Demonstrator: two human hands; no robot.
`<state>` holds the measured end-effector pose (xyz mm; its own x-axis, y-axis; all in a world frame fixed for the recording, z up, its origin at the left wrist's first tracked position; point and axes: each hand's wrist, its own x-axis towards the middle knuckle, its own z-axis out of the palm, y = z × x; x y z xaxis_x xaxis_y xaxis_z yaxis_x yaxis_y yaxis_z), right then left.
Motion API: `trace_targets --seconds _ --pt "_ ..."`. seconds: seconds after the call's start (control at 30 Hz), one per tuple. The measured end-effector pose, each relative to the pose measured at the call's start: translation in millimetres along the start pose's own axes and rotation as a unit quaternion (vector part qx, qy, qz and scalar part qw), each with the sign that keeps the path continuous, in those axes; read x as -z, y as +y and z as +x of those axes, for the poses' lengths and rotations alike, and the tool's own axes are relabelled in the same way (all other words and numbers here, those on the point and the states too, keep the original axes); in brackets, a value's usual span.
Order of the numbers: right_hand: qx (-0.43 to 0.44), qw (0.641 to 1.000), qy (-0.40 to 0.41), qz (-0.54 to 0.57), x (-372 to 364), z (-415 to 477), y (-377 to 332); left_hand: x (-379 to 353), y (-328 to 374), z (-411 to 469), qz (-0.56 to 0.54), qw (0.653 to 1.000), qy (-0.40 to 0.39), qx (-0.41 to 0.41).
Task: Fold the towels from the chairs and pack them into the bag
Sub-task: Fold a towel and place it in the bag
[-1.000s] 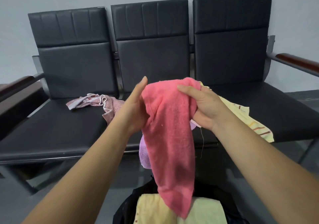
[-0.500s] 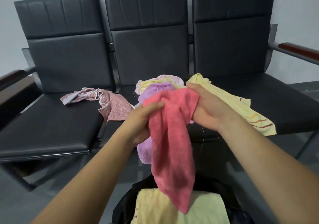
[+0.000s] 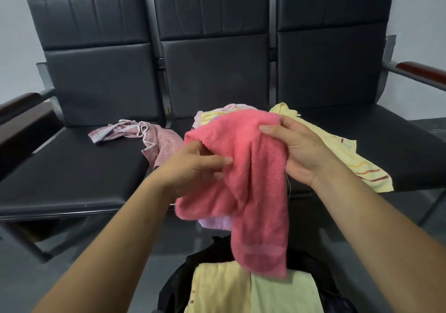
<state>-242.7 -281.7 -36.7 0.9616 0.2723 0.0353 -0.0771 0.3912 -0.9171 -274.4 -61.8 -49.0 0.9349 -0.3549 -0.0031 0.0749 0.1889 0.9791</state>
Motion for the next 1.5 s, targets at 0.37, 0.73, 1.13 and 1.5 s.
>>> trace_targets --seconds 0.37,0.73,1.13,1.5 --pt "-0.023 0.996 -0.059 -0.060 6.5 1.4 -8.3 4.6 3.2 3.9 -0.098 0.994 0.020 -0.046" --pt "-0.019 0.997 0.007 -0.075 5.8 -2.6 -8.4 16.5 12.1 4.3 0.225 0.961 0.146 -0.068" --pt "-0.028 0.992 0.029 -0.121 22.2 1.3 -18.7 17.8 19.2 -0.6 0.163 0.978 0.060 -0.116" --pt "-0.051 0.982 -0.035 0.179 17.7 -5.8 -34.7 12.2 21.5 3.7 -0.006 0.989 0.119 -0.084"
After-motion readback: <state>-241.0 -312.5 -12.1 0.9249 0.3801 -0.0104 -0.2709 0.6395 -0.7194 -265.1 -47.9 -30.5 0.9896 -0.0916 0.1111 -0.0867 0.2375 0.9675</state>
